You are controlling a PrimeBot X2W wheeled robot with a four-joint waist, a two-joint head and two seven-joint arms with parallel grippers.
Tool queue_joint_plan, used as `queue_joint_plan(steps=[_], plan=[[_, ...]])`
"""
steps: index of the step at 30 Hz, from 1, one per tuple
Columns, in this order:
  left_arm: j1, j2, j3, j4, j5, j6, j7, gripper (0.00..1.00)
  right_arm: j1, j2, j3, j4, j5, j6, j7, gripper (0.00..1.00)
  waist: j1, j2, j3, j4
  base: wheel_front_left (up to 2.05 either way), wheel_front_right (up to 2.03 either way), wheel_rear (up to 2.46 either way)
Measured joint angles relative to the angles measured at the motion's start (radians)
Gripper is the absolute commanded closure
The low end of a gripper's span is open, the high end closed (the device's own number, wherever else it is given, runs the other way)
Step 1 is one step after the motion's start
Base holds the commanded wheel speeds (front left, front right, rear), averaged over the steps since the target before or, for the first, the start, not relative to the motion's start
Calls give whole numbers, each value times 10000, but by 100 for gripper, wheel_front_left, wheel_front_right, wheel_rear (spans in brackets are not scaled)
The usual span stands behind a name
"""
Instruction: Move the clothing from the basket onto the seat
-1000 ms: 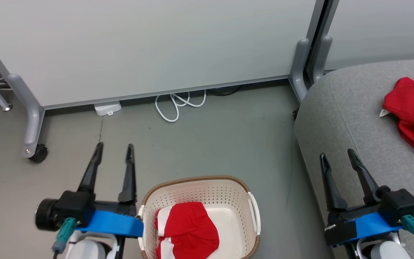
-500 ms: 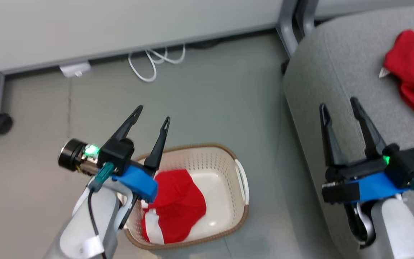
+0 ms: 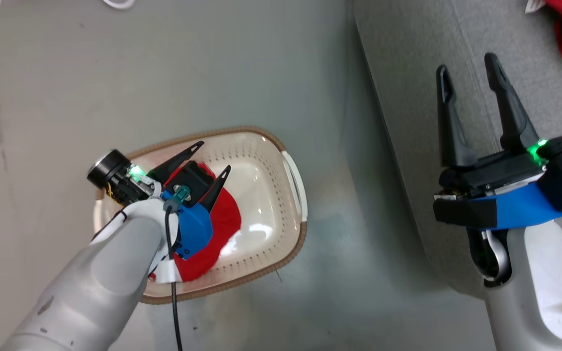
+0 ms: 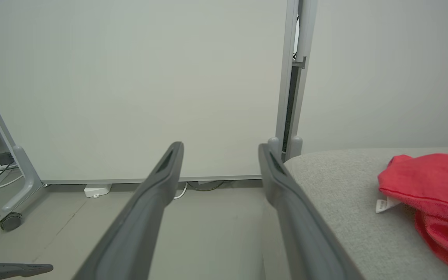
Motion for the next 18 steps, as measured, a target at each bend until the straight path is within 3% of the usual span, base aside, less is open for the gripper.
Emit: queue_joint_plan(steps=[9, 18], plan=[[-1426, 174, -2493, 1578, -479, 0, 771, 0, -787, 104, 115, -456, 4, 0, 0, 0, 0, 0, 1713, -510, 0, 0, 0], [-2357, 405, -4013, 2531, -897, 0, 2013, 0, -1278, 169, 238, -1005, -4, 0, 0, 0, 0, 0, 3353, -933, 0, 0, 0]])
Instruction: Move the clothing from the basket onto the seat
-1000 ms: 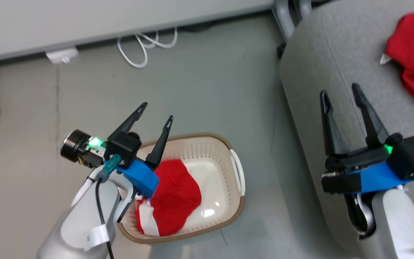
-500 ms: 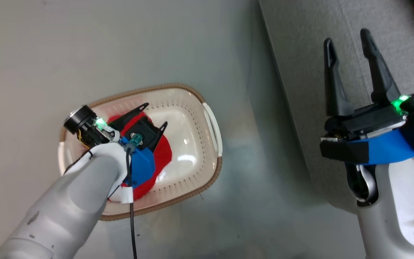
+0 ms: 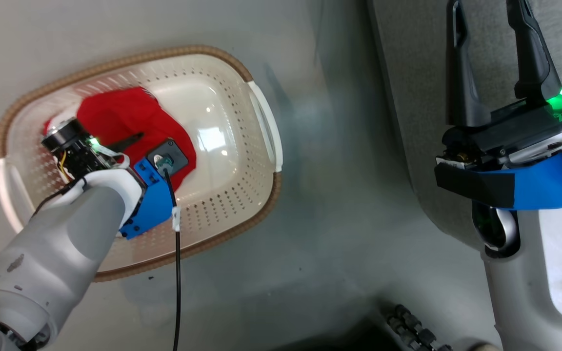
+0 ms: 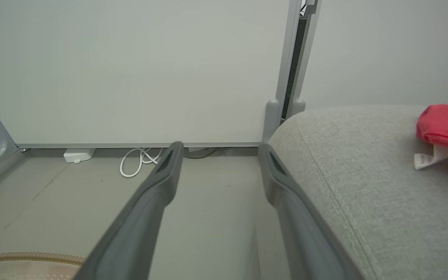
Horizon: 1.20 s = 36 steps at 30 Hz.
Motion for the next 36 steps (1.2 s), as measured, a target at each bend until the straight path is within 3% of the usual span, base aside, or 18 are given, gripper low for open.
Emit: queue_joint_plan(steps=[6, 11, 19, 20, 21, 22, 30, 36], plan=[[-361, 232, -226, 257, -71, 0, 738, 0, -126, 17, 63, -382, -69, 0, 0, 0, -1, 0, 839, -264, 0, 0, 0], [-574, 445, -268, 504, 476, 0, 1354, 0, -122, 23, 58, -729, -92, 0, 0, 0, -1, 0, 1394, -452, 0, 0, 0], [-892, 437, -276, 571, 917, 0, 1672, 0, -95, 29, -59, -1164, -10, 0, 0, 0, -3, 0, 2039, -636, 0, 0, 0], [-914, 414, -272, 589, 947, 0, 1712, 13, -84, 31, -75, -1197, -8, 0, 0, 0, -4, 1, 2072, -652, 0, 0, 0], [-916, 395, -272, 600, 980, 0, 1760, 82, -62, 31, -100, -1229, 4, 0, 0, 0, -5, 1, 2092, -659, 0, 0, 0], [-916, 362, -270, 617, 988, 0, 1804, 100, -50, 31, -127, -1244, 4, 0, 0, 0, -5, 1, 2102, -653, 0, 0, 0], [-914, 161, -268, 642, 803, 25, 1937, 100, -85, 31, -190, -1239, 2, 0, 0, 0, -4, 0, 1946, -584, 0, 0, 0], [-857, -477, -280, 554, 407, -2, 1264, 100, -62, 35, -278, -1076, -148, 0, 0, 0, -3, 0, 1498, -399, 0, 0, 0]])
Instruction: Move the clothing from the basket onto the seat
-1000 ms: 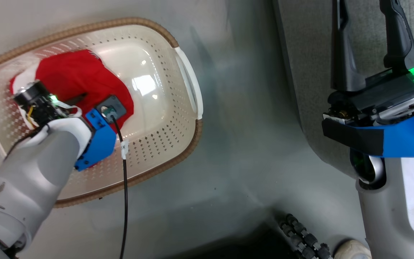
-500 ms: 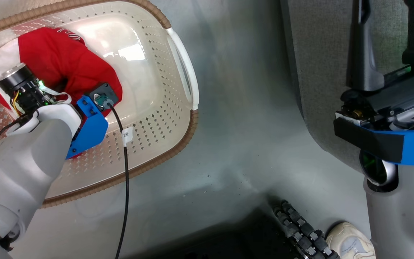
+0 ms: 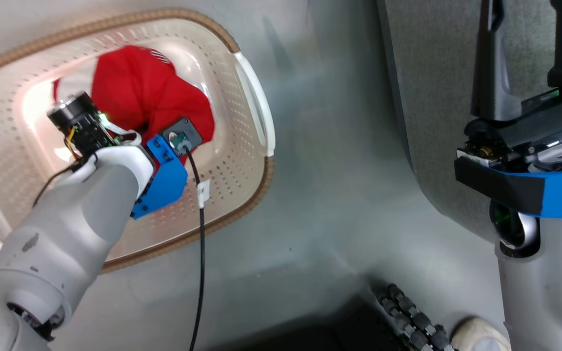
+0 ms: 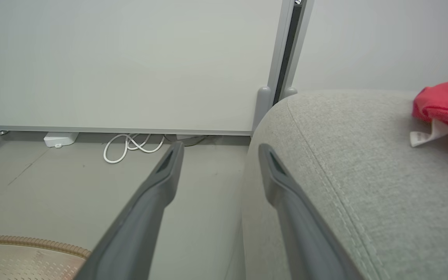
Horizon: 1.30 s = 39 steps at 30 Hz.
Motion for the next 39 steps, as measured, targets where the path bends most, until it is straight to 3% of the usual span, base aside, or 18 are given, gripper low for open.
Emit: queue_joint_plan(steps=[16, 22, 28, 39], plan=[[934, -1076, 384, 259, -1327, 0, -2780, 100, 728, -157, -192, 932, -445, 0, 0, 0, 0, 0, -2584, 925, 0, 0, 0], [1278, -1338, 744, 199, -1964, 0, -3327, 100, 1366, -337, -267, 1233, -468, 0, 0, 0, 0, 0, -3858, 1292, 0, 0, 0], [1611, -1298, 1465, -330, -2552, 27, -3490, 100, 2053, -399, -332, 1427, -483, 0, 0, 0, 0, 0, -5137, 1633, 0, 0, 0], [2759, -673, 3484, -2945, -2792, 711, -3505, 100, 3032, -499, -408, 1772, -468, 0, 0, 0, 0, 1, -7043, 2142, 0, 0, 0]])
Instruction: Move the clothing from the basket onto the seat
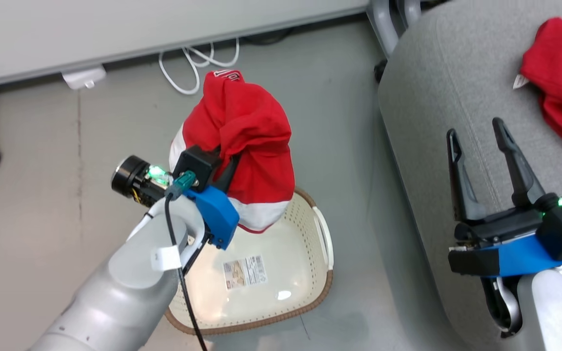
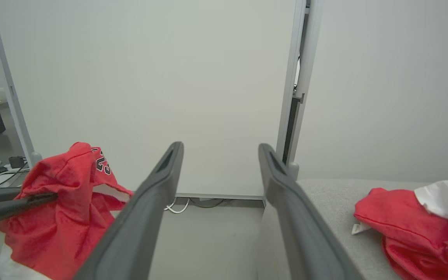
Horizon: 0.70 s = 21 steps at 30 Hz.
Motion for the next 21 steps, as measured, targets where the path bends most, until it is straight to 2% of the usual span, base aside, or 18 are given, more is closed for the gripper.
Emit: queue_joint_plan(steps=[12, 21], plan=[[1918, 107, 2096, -2249, 391, 410, 0, 100, 893, 13, 61, 370, 111, 0, 0, 0, 0, 0, -1551, 252, 0, 0, 0], [3240, -96, 2847, -3415, 974, 422, 0, 100, 1528, 88, 73, 560, 153, 0, 0, 0, 0, 0, -2433, 360, 0, 0, 0]])
